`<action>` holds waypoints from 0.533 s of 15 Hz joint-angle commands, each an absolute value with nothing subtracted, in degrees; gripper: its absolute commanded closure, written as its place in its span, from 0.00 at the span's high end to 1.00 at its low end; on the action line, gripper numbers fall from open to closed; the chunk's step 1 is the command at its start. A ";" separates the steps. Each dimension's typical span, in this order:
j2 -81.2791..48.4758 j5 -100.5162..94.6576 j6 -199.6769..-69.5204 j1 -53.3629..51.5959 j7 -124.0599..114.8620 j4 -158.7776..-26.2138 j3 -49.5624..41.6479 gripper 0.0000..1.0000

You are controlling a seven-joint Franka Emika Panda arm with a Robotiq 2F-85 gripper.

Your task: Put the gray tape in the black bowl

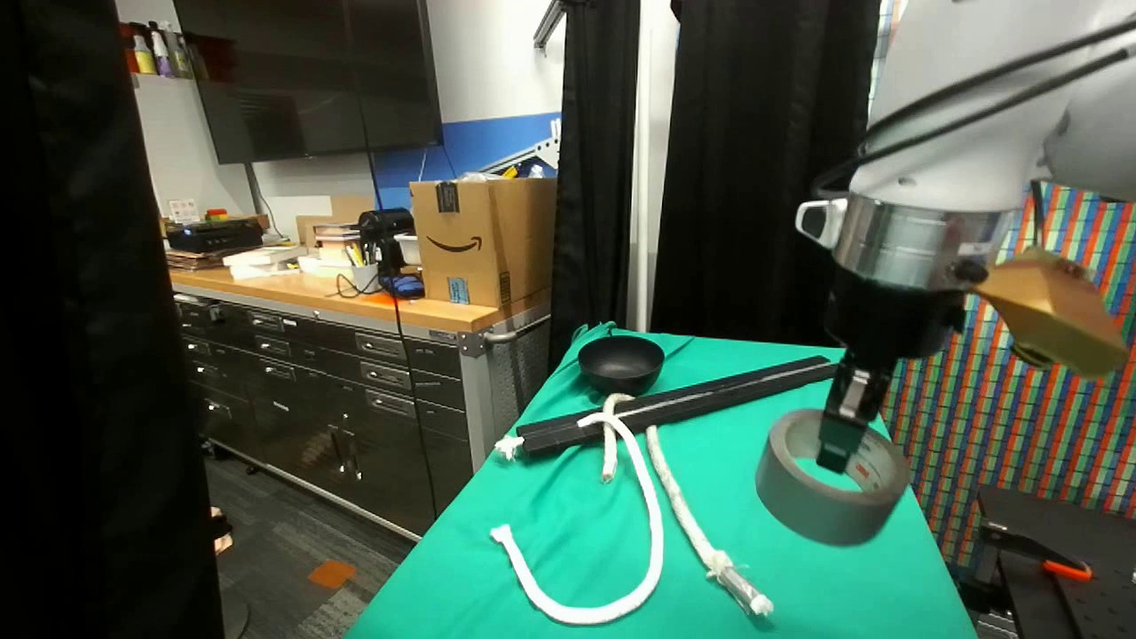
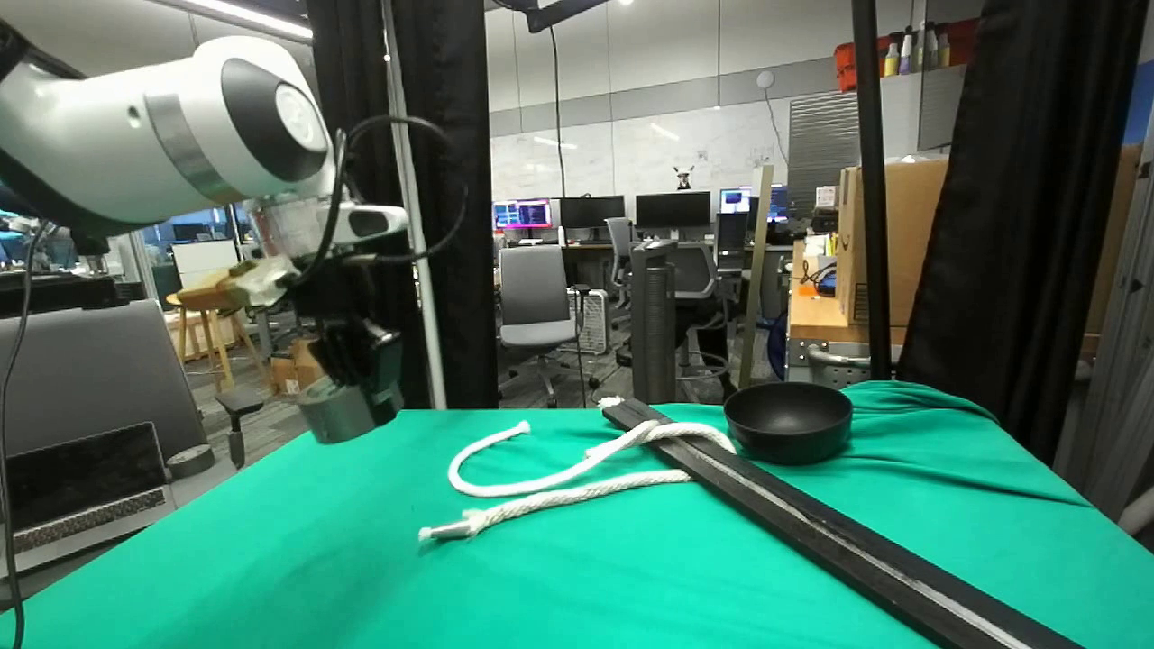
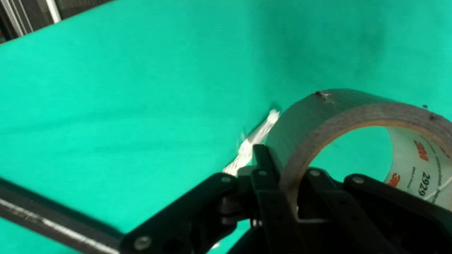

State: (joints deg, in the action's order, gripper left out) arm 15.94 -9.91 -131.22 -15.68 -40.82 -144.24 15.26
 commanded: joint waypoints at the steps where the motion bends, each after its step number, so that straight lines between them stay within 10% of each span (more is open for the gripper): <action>1: 20.49 -15.45 -129.12 -9.17 -37.62 -140.58 14.39 0.12; 8: 14.65 -25.37 -130.60 1.84 -40.13 -128.50 13.29 0.12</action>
State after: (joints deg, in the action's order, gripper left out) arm 18.71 -21.82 -130.64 -1.13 -37.75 -135.11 13.17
